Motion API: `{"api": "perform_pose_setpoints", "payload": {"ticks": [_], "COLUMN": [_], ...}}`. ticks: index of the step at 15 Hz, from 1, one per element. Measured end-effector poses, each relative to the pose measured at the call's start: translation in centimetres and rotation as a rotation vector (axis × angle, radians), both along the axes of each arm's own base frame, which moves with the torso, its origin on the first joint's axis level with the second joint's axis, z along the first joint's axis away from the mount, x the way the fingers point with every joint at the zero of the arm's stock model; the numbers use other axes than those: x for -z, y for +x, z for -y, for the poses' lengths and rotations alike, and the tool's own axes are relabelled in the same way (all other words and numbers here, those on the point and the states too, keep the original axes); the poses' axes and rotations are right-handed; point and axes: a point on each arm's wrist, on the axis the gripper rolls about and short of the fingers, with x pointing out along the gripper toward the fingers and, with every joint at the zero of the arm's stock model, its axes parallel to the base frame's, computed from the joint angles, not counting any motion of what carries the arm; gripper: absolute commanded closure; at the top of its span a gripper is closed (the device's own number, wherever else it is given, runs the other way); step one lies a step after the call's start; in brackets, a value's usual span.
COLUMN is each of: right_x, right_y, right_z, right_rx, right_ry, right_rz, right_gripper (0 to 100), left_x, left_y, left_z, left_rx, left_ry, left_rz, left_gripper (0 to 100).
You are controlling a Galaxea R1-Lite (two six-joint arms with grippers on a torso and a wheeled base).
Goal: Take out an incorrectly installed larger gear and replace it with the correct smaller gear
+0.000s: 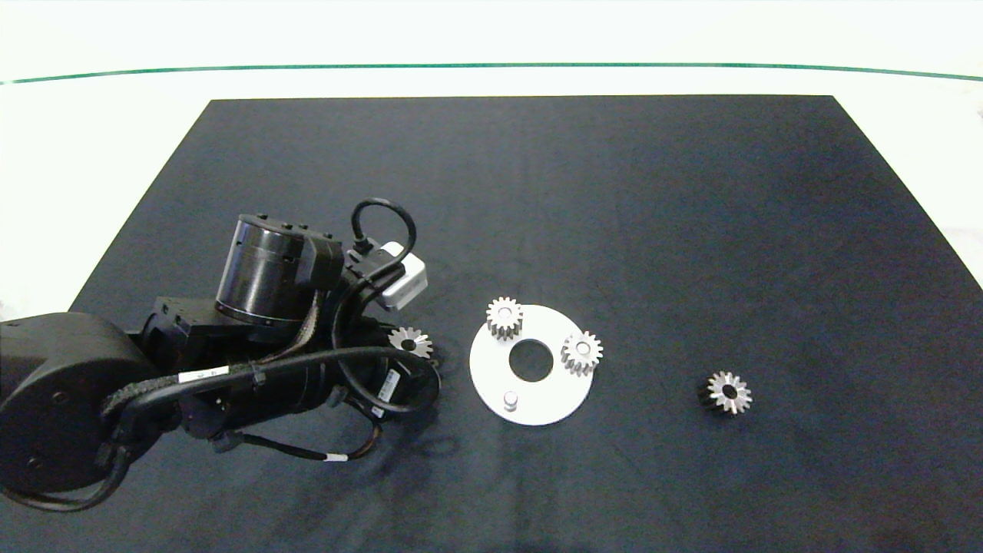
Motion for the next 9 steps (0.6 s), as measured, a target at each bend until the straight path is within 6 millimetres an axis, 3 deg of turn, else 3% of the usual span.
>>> {"api": "perform_pose_setpoints", "payload": {"ticks": [7, 8, 9], "right_x": [0.0, 0.0, 0.0], "right_y": [0.0, 0.0, 0.0], "right_z": [0.0, 0.0, 0.0], "right_rx": [0.006, 0.006, 0.006], "right_ry": [-0.003, -0.003, -0.003], "right_rz": [0.001, 0.002, 0.004], "right_gripper": [0, 0, 0], "left_x": [0.7, 0.8, 0.9], "left_y": [0.6, 0.6, 0.6], "left_z": [-3.2, -3.4, -3.7], "left_rx": [-0.088, -0.093, -0.102], "left_ry": [-0.001, -0.001, 0.000], "left_rz": [-0.031, -0.036, -0.039], "left_gripper": [72, 0, 0]}}
